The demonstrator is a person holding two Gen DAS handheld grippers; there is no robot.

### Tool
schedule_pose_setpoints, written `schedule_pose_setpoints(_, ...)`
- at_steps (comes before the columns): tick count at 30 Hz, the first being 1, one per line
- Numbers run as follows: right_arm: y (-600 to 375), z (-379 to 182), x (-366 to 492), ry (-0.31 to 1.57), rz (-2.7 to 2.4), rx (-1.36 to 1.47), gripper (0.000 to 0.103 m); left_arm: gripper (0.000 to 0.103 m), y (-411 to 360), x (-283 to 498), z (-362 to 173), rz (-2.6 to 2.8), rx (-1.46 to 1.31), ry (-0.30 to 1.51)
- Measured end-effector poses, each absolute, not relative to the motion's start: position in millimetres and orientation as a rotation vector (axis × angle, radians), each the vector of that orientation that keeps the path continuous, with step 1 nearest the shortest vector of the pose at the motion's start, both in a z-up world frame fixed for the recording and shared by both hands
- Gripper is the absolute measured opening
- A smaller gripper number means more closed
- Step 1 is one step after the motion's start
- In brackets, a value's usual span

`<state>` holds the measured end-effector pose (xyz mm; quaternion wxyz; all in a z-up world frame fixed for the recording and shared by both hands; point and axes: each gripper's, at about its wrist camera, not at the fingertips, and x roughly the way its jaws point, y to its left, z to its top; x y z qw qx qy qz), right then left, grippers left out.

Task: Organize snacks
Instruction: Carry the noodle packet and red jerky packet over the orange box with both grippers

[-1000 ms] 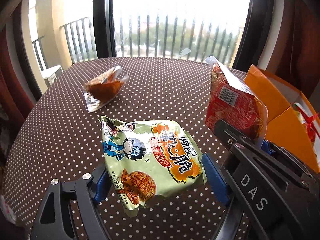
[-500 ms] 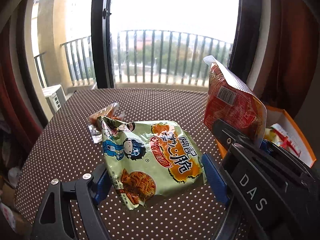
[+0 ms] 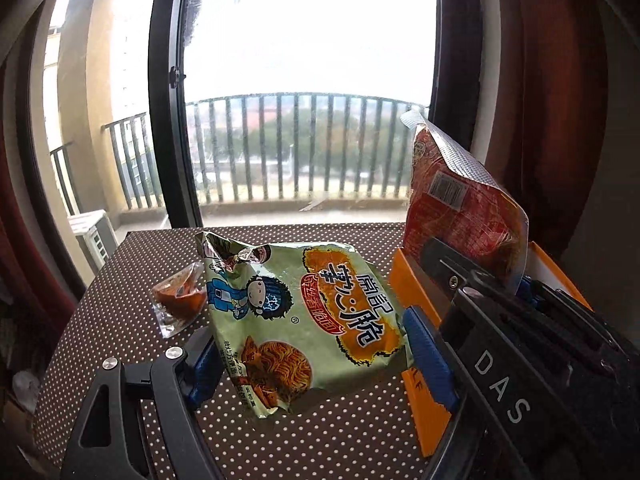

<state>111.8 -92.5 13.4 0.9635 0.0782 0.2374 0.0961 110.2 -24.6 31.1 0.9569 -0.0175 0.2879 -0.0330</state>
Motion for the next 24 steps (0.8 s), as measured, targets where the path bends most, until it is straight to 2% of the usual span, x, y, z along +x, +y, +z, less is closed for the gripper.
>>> schedule_pose_setpoints(24, -206.6, 26.1, 130.8, 0.441, 0.038, 0.212, 0.031, 0.083, -116.5, 172.2, 27.3, -0.278, 0.054, 0.59)
